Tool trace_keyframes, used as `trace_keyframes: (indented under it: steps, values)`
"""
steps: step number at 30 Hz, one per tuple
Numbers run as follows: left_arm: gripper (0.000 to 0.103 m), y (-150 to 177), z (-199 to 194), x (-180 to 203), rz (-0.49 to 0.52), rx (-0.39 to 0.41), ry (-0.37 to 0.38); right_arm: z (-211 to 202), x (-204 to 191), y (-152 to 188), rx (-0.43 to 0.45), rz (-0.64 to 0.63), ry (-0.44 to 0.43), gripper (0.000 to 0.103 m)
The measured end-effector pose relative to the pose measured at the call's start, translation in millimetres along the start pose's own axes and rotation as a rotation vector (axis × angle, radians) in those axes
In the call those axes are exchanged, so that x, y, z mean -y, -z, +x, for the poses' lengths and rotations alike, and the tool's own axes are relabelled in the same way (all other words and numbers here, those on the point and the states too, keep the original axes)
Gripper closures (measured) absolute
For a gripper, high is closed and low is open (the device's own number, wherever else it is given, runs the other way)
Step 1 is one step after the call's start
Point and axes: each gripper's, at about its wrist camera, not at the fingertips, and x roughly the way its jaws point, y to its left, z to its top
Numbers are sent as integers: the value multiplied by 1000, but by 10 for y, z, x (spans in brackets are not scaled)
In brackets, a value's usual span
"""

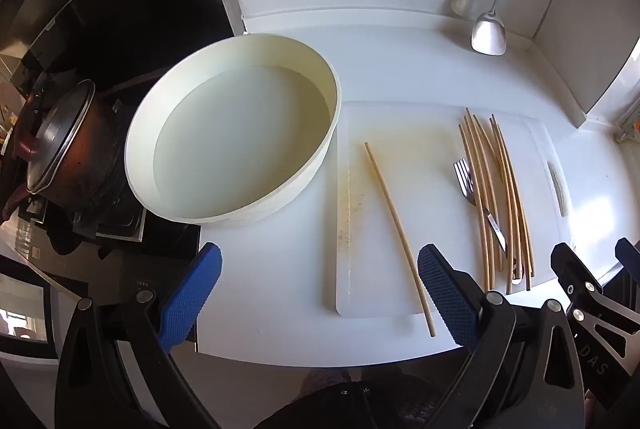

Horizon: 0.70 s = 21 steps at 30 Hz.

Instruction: Organize utensils

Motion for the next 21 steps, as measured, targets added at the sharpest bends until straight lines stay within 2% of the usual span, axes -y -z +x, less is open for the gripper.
trace_keyframes:
  steps: [8, 9, 21]
  values:
    - [6, 7, -43, 80, 20, 10, 2, 2, -5, -6, -1, -1, 4, 9]
    - [6, -34, -1, -2, -9, 1, 1, -1, -7, -5, 0, -2, 4, 9]
    - [6, -34, -28, -26, -12, 8, 4, -9, -9, -6, 3, -2, 5, 9]
